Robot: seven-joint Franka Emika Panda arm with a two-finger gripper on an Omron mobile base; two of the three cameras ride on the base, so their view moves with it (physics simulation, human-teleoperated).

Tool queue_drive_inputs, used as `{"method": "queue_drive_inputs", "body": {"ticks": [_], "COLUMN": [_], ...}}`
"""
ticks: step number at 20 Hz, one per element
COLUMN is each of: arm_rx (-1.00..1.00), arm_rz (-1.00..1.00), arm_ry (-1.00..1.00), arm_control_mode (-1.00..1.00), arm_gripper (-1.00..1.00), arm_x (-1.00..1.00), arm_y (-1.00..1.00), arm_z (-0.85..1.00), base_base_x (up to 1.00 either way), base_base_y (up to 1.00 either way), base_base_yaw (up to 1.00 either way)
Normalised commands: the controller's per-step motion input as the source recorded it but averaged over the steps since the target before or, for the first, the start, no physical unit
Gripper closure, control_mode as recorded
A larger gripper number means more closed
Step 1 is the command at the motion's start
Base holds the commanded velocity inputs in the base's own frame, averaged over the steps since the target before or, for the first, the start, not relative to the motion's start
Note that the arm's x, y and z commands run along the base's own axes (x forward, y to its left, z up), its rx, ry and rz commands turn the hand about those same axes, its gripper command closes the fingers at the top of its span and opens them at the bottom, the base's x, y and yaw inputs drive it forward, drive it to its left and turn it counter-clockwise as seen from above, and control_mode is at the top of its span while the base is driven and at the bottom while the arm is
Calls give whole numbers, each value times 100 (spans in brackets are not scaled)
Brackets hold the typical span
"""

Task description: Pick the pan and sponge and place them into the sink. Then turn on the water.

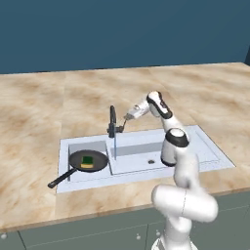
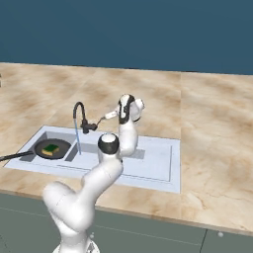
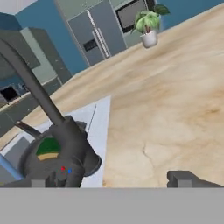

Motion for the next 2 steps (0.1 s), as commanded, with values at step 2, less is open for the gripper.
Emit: {"method": "queue_drive_inputs", "body": {"ticks": [2], "arm_rx": [0], "arm_rz": [0], "arm_ry": [0], "arm_control_mode": [-100], "arm_gripper": [-100], "arm_x": [0], "arm_y": [0], "arm_z": [0], "base_base_x": [0], "base_base_y": [0], "base_base_yaw": [0]}}
